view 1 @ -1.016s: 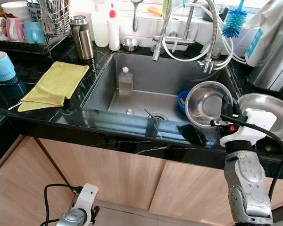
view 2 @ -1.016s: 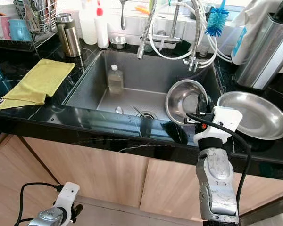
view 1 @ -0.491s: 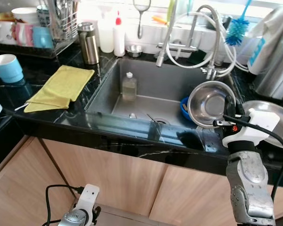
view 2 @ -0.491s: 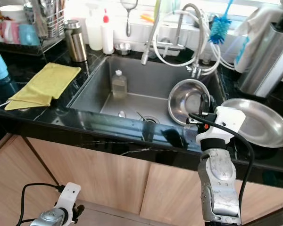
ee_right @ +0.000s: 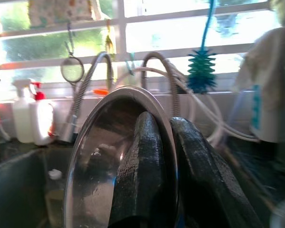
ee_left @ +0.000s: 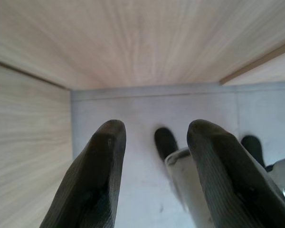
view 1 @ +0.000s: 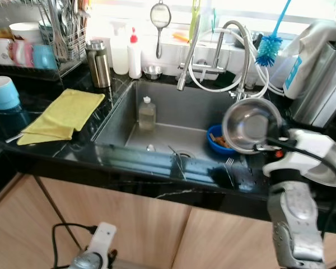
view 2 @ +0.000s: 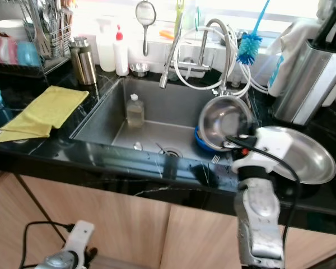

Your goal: Kitchen organization

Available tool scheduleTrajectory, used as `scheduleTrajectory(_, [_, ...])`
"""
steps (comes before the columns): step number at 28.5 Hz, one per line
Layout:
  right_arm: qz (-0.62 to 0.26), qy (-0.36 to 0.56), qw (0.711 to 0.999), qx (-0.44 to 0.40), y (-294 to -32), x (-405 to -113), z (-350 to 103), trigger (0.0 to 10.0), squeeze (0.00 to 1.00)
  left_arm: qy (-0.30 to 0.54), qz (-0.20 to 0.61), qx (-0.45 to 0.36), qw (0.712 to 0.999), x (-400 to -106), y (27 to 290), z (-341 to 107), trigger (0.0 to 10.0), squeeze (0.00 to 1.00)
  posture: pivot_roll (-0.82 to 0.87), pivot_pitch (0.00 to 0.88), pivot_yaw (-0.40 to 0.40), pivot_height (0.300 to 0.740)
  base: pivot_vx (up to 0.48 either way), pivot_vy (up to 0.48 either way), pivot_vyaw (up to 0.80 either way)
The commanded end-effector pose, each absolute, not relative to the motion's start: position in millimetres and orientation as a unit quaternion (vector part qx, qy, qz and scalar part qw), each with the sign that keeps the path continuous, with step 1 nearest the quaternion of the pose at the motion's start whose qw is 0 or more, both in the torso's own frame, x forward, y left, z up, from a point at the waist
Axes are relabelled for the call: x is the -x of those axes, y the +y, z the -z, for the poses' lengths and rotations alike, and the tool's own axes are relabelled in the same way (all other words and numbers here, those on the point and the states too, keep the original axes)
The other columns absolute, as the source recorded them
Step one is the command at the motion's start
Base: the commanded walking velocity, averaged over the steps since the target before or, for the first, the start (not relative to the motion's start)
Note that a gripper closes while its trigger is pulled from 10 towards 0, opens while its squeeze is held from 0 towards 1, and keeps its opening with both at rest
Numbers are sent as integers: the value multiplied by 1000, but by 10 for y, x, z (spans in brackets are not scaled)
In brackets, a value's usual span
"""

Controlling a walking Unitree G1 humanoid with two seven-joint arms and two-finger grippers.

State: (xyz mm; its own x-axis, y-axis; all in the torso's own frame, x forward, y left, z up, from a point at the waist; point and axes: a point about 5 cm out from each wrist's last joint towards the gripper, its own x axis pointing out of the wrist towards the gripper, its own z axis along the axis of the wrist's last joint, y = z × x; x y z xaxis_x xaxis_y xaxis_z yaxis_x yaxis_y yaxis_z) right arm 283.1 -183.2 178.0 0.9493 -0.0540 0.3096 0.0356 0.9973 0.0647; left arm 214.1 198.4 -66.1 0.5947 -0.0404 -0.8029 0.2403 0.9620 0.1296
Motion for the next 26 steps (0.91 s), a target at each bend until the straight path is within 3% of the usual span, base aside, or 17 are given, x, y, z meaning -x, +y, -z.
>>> scheduleTrajectory(1, [32, -160, 986, -28, -1896, -2801, -1800, 10000, 0, 437, 83, -110, 889, -2177, 1930, 647, 10000, 0, 24, 26, -71, 740, 292, 0, 0])
scheduleTrajectory(16, [22, -153, 987, -31, -1862, -2808, -1781, 10000, 0, 436, 82, -110, 890, -2187, 1936, 641, 10000, 0, 24, 24, -71, 740, 289, 0, 0])
scheduleTrajectory(26, [15, -130, 991, -31, -1836, -2848, -1755, 10000, 0, 437, 86, -109, 889, -2187, 1924, 643, 10000, 0, 24, 19, -71, 740, 0, 0, 0])
